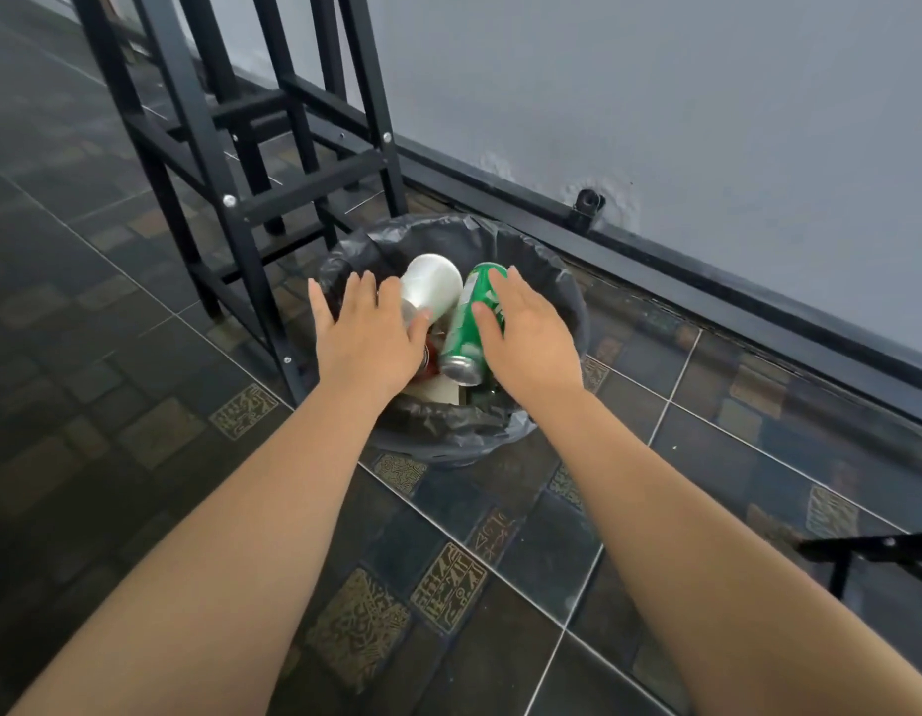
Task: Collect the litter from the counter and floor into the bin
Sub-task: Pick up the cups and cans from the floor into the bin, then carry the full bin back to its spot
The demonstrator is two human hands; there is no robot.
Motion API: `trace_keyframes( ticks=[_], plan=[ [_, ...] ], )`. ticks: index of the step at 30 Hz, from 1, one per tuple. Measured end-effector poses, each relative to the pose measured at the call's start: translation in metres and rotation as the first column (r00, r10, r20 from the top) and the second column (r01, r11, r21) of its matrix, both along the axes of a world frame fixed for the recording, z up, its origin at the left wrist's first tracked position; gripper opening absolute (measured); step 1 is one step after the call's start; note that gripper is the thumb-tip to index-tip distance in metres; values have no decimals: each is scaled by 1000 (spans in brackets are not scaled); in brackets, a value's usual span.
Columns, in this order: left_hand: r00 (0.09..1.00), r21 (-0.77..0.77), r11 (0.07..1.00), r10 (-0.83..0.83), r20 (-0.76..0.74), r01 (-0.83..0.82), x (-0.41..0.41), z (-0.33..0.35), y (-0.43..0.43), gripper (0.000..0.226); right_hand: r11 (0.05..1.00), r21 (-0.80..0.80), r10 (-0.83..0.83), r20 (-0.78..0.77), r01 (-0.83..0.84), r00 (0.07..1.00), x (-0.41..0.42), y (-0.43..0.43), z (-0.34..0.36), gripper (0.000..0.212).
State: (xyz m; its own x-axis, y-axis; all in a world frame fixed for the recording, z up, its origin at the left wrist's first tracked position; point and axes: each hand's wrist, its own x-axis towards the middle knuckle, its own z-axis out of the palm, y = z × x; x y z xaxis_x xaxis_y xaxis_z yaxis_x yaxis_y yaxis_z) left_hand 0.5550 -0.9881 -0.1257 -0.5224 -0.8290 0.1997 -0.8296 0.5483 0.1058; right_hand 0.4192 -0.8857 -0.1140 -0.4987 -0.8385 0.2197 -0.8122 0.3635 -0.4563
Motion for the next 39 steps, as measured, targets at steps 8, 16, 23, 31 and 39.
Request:
trace_keyframes(
  ticks=[8,16,23,31,39],
  plan=[
    [979,34,996,86,-185,-81,20,1,-8,56,986,39,-157,-58,160,986,-24,15,-7,56],
    [856,494,861,343,-386,-122,23,-1,-14,46,958,122,-285,284,261,915,-36,22,0,58],
    [612,610,793,478,-630,9,22,-4,-14,35,922,-30,-264,680,386,684,-34,20,-2,50],
    [281,713,680,659,-697,171,20,-6,-5,49,893,-125,-156,816,433,557,-31,23,-6,52],
    [292,781,591,725,-624,201,61,52,54,43,897,-10,-249,813,442,526,7,73,65,55]
  ],
)
